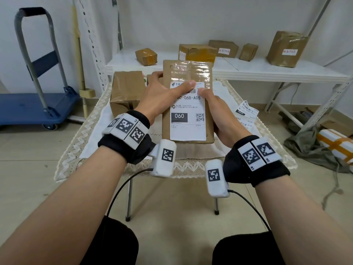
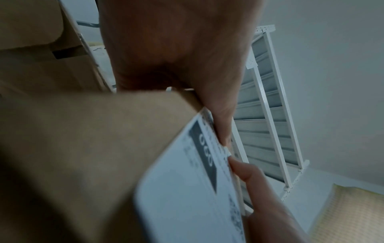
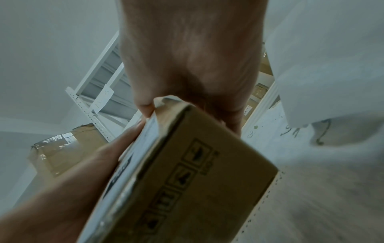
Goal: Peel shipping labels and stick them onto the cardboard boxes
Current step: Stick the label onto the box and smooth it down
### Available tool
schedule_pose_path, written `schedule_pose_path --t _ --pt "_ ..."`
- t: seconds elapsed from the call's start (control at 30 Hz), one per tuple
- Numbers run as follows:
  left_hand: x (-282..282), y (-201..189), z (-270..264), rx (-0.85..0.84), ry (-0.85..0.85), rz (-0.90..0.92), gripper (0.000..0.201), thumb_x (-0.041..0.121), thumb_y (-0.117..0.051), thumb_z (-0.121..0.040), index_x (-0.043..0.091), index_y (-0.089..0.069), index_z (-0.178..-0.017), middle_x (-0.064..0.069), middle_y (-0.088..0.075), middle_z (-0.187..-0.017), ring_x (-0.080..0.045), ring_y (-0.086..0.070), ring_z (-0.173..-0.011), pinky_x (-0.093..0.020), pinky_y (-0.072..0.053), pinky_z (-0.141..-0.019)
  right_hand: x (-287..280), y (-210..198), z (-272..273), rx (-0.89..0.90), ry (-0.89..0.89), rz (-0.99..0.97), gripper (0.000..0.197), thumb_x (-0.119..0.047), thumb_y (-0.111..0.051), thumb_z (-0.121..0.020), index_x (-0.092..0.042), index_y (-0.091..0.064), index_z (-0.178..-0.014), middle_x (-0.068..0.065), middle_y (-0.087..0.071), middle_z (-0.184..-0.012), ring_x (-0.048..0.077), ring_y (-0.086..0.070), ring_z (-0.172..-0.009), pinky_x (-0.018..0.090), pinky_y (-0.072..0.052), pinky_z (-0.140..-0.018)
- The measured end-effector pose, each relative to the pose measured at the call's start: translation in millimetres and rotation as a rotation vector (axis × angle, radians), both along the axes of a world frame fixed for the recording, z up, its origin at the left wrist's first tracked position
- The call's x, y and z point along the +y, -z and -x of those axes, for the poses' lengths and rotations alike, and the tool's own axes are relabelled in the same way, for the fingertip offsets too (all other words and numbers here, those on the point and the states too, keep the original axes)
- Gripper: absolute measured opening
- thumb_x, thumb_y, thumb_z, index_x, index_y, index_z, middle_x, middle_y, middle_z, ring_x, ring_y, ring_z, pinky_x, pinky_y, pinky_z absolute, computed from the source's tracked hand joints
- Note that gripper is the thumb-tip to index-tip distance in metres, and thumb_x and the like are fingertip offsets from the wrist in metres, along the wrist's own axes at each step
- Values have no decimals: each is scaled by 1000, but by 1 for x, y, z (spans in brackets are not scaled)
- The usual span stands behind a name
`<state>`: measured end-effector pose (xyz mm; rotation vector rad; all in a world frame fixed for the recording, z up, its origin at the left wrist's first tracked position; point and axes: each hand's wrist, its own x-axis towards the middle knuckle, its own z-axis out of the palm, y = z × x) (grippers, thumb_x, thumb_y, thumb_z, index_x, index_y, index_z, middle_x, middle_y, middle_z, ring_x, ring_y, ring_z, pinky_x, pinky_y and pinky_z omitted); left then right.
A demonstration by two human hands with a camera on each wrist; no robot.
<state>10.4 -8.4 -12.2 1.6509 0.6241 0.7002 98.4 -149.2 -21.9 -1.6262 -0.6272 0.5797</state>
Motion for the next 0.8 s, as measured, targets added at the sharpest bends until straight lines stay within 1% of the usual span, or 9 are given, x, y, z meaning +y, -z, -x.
schedule_pose_path --t 0.13,0.2,0.27,0.33,0.37,0.43,0.53,0.63,0.8 --pt "-1 -2 4 55 69 1 93 62 -81 -73 22 -39 -146 1 -74 -117 -15 -75 -97 -43 -59 -92 -3 -1 -3 9 12 -33 38 -49 -45 -104 -20 -67 -114 2 -80 -104 22 -77 -95 46 -56 -100" --pt "-1 -6 8 38 119 23 72 51 -78 -82 19 -48 -140 1 -76 -114 -14 -75 -97 -43 -58 -96 -4 -4 -5 19 24 -58 35 -49 -44 -105 -24 -68 -109 1 -80 -102 21 -77 -95 45 -57 -100" --pt "-1 -10 10 13 132 37 61 44 -77 -85 16 -54 -135 1 -76 -112 -12 -75 -98 -40 -57 -97 -3 -4 -6 -22 56 -60 44 -54 -46 -100 -23 -62 -126 0 -77 -115 20 -75 -104 47 -54 -104" --pt "-2 -12 10 -23 107 42 69 43 -81 -83 14 -52 -138 1 -77 -112 -11 -75 -98 -39 -57 -97 0 -1 -7 -218 160 -60 70 -56 -46 -99 -20 -32 -157 4 -53 -151 21 -55 -136 46 -41 -116" --pt "-2 -12 10 -40 97 28 73 44 -83 -80 13 -52 -140 2 -76 -111 -11 -75 -97 -39 -58 -97 0 -1 -7 -389 222 -73 76 -53 -45 -102 -18 -16 -163 5 -32 -164 21 -36 -149 44 -31 -122" --pt "-6 -13 9 -69 85 -9 79 46 -86 -75 14 -53 -139 3 -76 -111 -10 -75 -97 -39 -59 -95 -2 -4 -3 -777 320 -109 80 -48 -44 -105 -13 -5 -164 8 -6 -172 21 -11 -158 45 -16 -128" --pt "-14 -17 8 -89 112 -59 77 47 -86 -73 18 -55 -137 1 -73 -111 -11 -76 -94 -37 -61 -90 0 -8 0 -1103 397 -94 76 -49 -40 -104 -12 -12 -164 13 -4 -172 26 -5 -159 54 -7 -127" --pt "-19 -22 9 -71 191 -93 76 46 -86 -72 19 -57 -136 -2 -73 -112 -15 -76 -93 -39 -61 -88 5 -6 0 -1162 468 -105 69 -47 -33 -105 -13 -17 -163 17 -6 -171 33 -5 -159 58 -3 -126" --pt "-19 -27 14 -25 265 -174 77 40 -88 -71 22 -57 -139 -2 -70 -117 -14 -75 -96 -38 -60 -91 1 -6 -10 -1137 602 -133 61 -40 -35 -109 -13 -22 -162 17 -10 -170 32 -10 -159 58 -7 -126"
